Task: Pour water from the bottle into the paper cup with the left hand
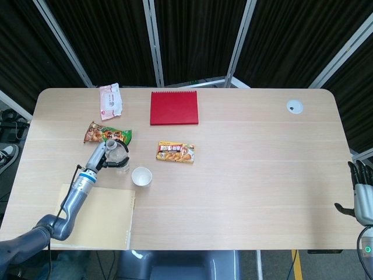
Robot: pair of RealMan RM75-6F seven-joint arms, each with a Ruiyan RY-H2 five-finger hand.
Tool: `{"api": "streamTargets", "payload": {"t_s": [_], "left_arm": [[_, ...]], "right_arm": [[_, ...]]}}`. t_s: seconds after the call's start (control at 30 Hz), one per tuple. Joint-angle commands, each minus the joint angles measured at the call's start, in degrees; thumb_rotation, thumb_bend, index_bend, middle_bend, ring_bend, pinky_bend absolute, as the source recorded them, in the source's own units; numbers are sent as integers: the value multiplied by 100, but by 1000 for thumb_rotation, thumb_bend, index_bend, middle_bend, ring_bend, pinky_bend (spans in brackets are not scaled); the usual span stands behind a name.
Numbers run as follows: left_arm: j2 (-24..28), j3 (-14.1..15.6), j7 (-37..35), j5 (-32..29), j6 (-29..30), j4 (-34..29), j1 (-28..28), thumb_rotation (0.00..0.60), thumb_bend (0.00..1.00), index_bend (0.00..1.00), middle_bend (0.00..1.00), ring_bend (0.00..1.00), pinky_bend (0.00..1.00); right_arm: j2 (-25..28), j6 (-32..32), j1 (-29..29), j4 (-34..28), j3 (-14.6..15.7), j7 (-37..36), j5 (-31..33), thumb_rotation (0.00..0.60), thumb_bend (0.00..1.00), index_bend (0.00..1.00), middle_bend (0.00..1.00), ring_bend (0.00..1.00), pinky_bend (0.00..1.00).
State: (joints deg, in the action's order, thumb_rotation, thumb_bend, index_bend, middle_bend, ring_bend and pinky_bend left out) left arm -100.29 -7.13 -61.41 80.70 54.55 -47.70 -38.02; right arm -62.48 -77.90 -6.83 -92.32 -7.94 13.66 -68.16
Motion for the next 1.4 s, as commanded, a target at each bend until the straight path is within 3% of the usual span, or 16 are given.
{"api": "streamTargets", "payload": {"t_s": [0.03,0.1,0.17,0.5,0.7,0.8,1.1,1.3,1.4], "left_arm": [[-58,40,-65,89,60,103,6,600,66,356,343,251,279],[-102,71,-116,158,152,175,27,600,0,191,207,151,200],[-135,77,-190,192,216,225,43,600,0,139,163,119,166],[-42,35,-364,250,459,105,118,600,0,33,49,33,60],[376,122,-77,383,710,-361,245,600,0,0,0,0,0],[844,201,344,468,931,-905,392,600,0,0,0,0,0],[2586,489,2670,504,1856,-2935,1195,600,0,0,0,0,0],[3211,578,4770,200,2498,-3988,1793,600,0,0,0,0,0],[3340,613,6207,-23,2971,-4548,2142,600,0,0,0,0,0]], "right_arm": [[-2,3,-1,0,6,11,1,600,0,0,0,0,0],[-5,7,-5,2,8,23,5,600,0,0,0,0,0],[-9,14,-7,0,12,33,9,600,0,0,0,0,0],[11,-25,10,-51,30,34,-32,600,0,0,0,0,0],[94,-2,33,-231,61,119,22,600,0,0,0,0,0],[145,-36,43,-315,60,118,-7,600,0,0,0,0,0],[336,-277,162,-380,131,-508,-558,600,0,0,0,0,0],[465,-393,209,-471,148,-753,-790,600,0,0,0,0,0],[492,-459,224,-498,151,-814,-889,600,0,0,0,0,0]]}}
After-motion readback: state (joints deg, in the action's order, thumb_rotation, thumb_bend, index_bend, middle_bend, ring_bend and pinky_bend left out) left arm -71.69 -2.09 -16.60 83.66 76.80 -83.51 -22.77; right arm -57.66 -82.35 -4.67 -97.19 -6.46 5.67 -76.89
